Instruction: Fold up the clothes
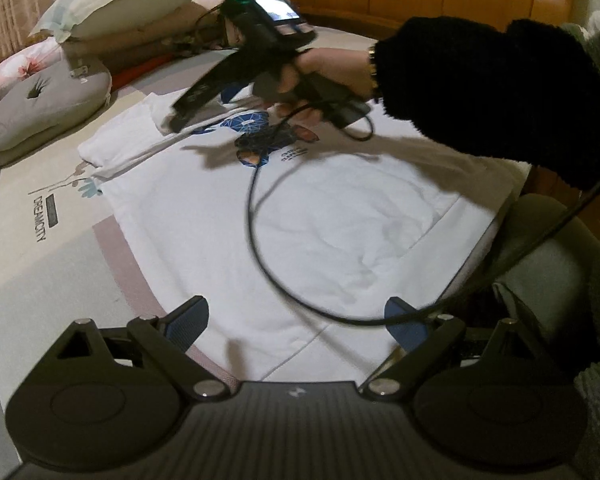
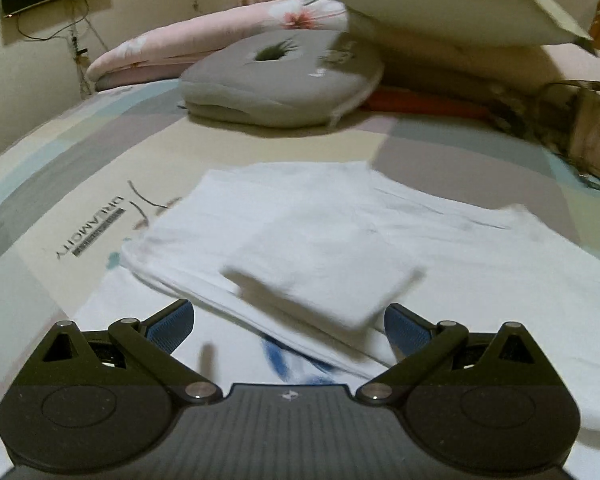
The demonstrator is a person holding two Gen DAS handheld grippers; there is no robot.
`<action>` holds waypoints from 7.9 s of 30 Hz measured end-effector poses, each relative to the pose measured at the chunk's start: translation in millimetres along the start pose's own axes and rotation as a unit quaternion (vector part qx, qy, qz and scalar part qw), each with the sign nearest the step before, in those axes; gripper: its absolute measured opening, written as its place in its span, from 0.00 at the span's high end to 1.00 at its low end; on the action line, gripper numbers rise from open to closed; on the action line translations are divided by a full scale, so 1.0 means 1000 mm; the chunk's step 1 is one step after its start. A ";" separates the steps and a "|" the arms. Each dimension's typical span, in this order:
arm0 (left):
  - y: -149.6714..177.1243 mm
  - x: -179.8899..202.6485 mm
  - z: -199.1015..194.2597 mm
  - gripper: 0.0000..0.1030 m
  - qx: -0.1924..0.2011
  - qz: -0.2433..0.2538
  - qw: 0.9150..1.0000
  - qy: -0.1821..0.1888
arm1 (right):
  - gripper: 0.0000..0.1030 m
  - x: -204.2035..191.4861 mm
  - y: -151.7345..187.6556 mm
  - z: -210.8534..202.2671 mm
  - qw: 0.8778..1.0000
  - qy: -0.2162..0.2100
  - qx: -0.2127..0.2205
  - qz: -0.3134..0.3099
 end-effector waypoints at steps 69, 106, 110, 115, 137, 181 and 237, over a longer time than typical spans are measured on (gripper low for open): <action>-0.204 -0.184 0.202 0.08 -0.024 -0.211 0.953 -0.216 | 0.00 0.067 0.103 -0.133 0.988 0.075 0.051 0.129; -0.192 -0.086 0.209 0.08 -0.004 -0.147 0.985 -0.087 | 0.00 0.171 0.093 -0.146 0.978 -0.062 0.076 0.186; -0.194 -0.081 0.203 0.08 0.012 -0.149 0.986 -0.076 | 0.01 0.203 0.064 -0.155 0.974 -0.038 0.116 0.193; -0.193 -0.071 0.211 0.08 0.007 -0.140 0.988 -0.066 | 0.35 0.272 0.057 -0.108 0.952 -0.038 0.087 0.291; -0.190 -0.065 0.208 0.08 0.017 -0.143 0.988 -0.055 | 0.60 0.264 0.096 -0.140 0.949 -0.079 0.112 0.282; -0.147 -0.167 0.197 0.17 -0.011 -0.241 0.961 -0.135 | 0.36 0.229 0.057 -0.133 0.979 0.100 0.049 0.173; 0.026 0.055 0.028 0.05 0.020 -0.106 0.983 -0.148 | 0.00 -0.044 0.238 -0.221 0.988 0.119 0.010 0.099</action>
Point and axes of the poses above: each gripper's, at about its wrist camera, not at the fingertips, and z roughly the way its jaws point, x to its right, y to its underside, the point moved 3 cm from there along z, roughly the way its jaws point, and after that the axes turned 9 degrees about -y, right-handed, at the moved point
